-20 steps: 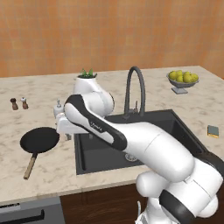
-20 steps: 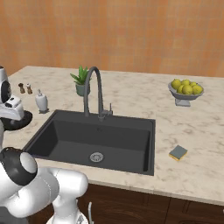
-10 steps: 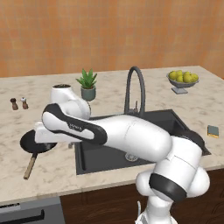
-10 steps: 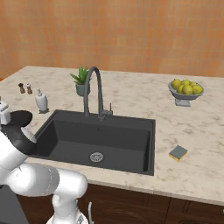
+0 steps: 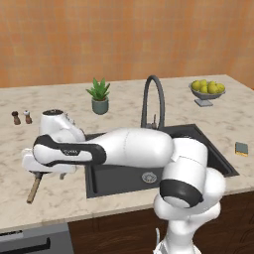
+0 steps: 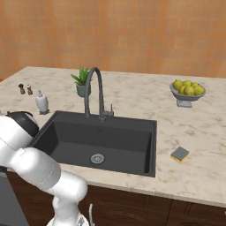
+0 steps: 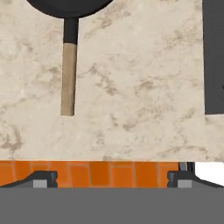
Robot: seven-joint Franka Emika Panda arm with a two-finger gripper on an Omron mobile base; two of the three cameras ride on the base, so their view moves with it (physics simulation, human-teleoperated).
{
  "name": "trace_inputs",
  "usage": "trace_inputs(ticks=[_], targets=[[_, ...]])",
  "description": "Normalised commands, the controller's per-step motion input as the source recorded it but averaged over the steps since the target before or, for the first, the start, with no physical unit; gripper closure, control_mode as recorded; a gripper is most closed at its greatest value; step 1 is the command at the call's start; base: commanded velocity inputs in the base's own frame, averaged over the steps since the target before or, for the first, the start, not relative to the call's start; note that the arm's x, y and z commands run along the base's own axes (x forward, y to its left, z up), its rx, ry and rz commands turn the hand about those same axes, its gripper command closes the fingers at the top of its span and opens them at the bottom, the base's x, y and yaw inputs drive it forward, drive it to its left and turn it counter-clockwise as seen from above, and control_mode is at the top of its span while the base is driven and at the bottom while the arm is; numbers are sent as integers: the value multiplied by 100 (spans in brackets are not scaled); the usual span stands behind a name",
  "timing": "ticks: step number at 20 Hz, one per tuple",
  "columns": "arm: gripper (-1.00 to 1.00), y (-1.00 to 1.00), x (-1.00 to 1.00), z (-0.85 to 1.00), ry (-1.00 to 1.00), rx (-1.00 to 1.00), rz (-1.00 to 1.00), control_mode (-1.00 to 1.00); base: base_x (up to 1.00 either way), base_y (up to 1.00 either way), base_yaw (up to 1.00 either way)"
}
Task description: Pick the pan and sponge and place them into the sink. Then turn on the water.
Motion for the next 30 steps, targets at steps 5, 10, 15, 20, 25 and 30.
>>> trace_inputs(ticks=[5, 10, 15, 20, 25, 30], targets=[[-100, 32, 10, -24, 0, -2, -15, -100, 0, 0, 0], [-100, 18, 18, -24, 0, -4, -12, -100, 0, 0, 0], [-100, 7, 25, -33, 0, -1, -4, -100, 0, 0, 0], [-100, 15, 18, -30, 0, -1, -2, -100, 0, 0, 0], [-100, 24, 17, -23, 0, -3, -3, -100, 0, 0, 0], [-100, 17, 17, -31, 0, -1, -3, -100, 0, 0, 0]])
